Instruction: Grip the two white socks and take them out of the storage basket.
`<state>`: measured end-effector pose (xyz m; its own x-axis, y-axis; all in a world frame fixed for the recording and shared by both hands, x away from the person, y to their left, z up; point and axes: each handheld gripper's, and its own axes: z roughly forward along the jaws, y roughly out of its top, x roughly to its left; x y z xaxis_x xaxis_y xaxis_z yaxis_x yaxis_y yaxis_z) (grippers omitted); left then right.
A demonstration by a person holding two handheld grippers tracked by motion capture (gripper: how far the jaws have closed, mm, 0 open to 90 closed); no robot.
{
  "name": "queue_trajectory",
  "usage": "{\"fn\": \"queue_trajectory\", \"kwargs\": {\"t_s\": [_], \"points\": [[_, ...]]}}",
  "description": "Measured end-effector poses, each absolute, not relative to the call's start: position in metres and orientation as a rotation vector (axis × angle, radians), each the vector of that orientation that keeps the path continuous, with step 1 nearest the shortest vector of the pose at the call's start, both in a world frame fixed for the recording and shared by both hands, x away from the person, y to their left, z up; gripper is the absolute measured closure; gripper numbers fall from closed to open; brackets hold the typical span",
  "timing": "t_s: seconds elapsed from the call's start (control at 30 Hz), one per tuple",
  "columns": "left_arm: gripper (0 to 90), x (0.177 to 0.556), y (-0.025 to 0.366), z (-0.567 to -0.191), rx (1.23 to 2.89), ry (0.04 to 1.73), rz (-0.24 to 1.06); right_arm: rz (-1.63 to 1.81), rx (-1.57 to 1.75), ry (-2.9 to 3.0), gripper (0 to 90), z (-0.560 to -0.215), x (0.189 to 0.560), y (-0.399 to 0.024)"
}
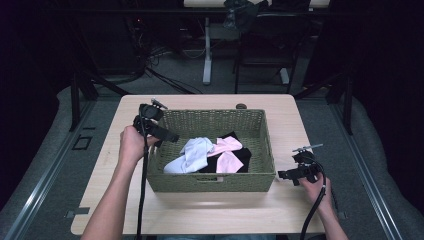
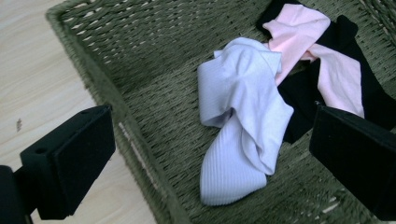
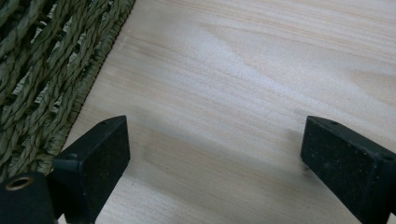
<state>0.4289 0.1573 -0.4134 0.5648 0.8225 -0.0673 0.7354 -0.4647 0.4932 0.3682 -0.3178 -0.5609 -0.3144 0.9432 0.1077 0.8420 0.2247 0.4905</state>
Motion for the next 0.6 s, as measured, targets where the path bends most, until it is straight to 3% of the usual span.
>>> {"fn": "queue_trajectory", "kwargs": {"t_s": [0.27, 0.5, 0.57, 0.6], "points": [[5.1, 0.445, 0.137, -0.434, 2.368, 1.248, 0.186, 0.704, 1.693, 2.284, 7.8, -0.561, 0.368, -0.317], [17.4, 0.455, 0.121, -0.452, 2.416, 1.243, 0.145, 0.715, 1.701, 2.283, 7.8, -0.56, 0.369, -0.318], [27.9, 0.457, 0.115, -0.457, 2.44, 1.244, 0.134, 0.719, 1.7, 2.284, 7.8, -0.56, 0.369, -0.318], [27.9, 0.458, 0.112, -0.46, 2.45, 1.249, 0.131, 0.719, 1.7, 2.284, 7.8, -0.56, 0.369, -0.318]]}}
